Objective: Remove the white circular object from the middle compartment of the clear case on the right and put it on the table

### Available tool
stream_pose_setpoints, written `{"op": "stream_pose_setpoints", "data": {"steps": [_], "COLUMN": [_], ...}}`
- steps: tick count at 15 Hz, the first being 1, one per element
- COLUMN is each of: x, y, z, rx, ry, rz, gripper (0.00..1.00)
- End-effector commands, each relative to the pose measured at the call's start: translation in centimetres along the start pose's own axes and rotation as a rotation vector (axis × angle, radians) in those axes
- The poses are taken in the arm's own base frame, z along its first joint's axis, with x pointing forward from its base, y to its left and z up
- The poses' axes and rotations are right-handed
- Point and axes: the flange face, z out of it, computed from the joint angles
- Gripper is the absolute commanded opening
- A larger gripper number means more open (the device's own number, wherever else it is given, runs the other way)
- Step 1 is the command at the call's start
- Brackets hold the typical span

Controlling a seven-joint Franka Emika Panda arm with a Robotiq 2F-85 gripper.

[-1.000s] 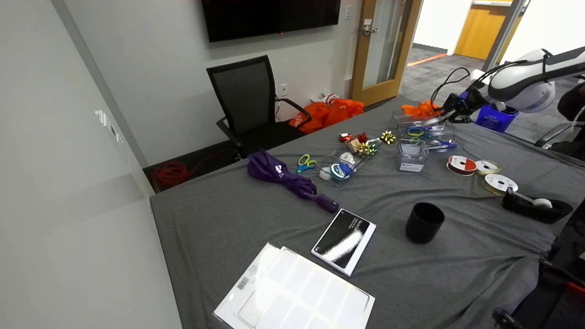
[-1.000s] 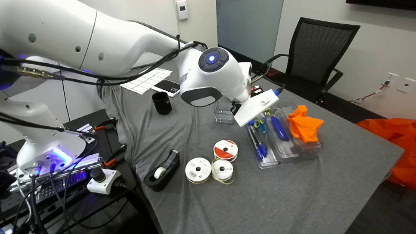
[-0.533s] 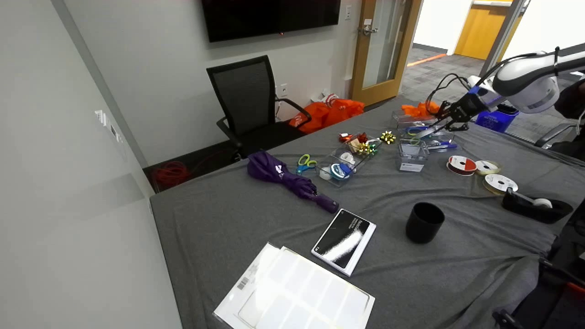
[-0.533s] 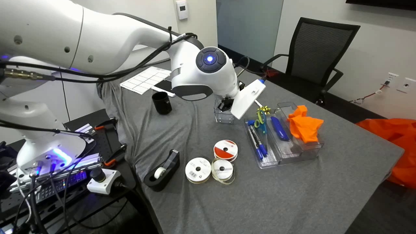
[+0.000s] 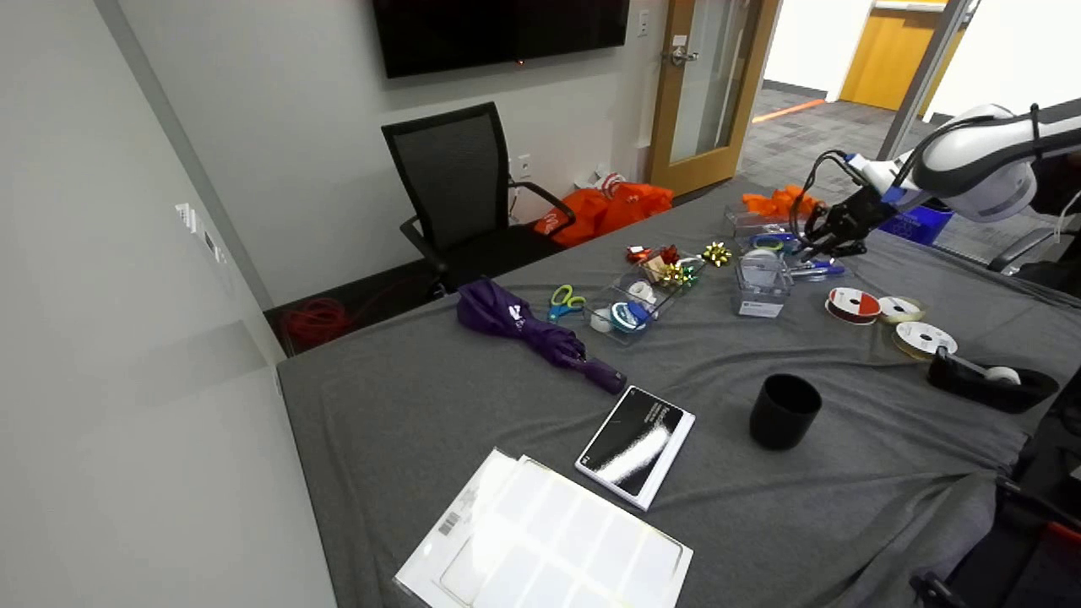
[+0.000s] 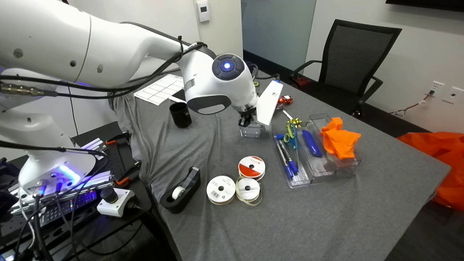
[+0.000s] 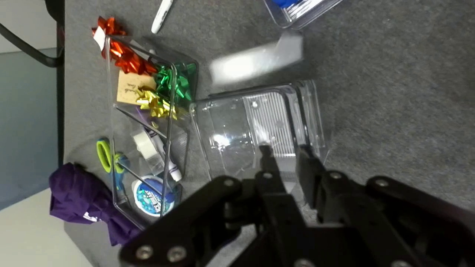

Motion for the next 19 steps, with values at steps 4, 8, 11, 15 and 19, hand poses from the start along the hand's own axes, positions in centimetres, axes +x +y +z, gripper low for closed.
{"op": "stream_pose_setpoints", "data": {"steps": [4,8,11,15,19], "x": [1.5,-1.1,-3.4,-5.1,-5.6], "y": [-0.7,-2.3,-3.7,-4.9,-4.4], "z": [-1.4,-3.4,-5.4,-8.2,-10.0], "rx": [0.018,0.020,0.007,0.056,0.154], "ry": [0.004,-0.044,-0.121,-0.227,-0.341], "rz": [-0.062,0.083,0.229,0.396,0.546], "gripper": [0.47,0.69,0.90,1.00,1.00]}}
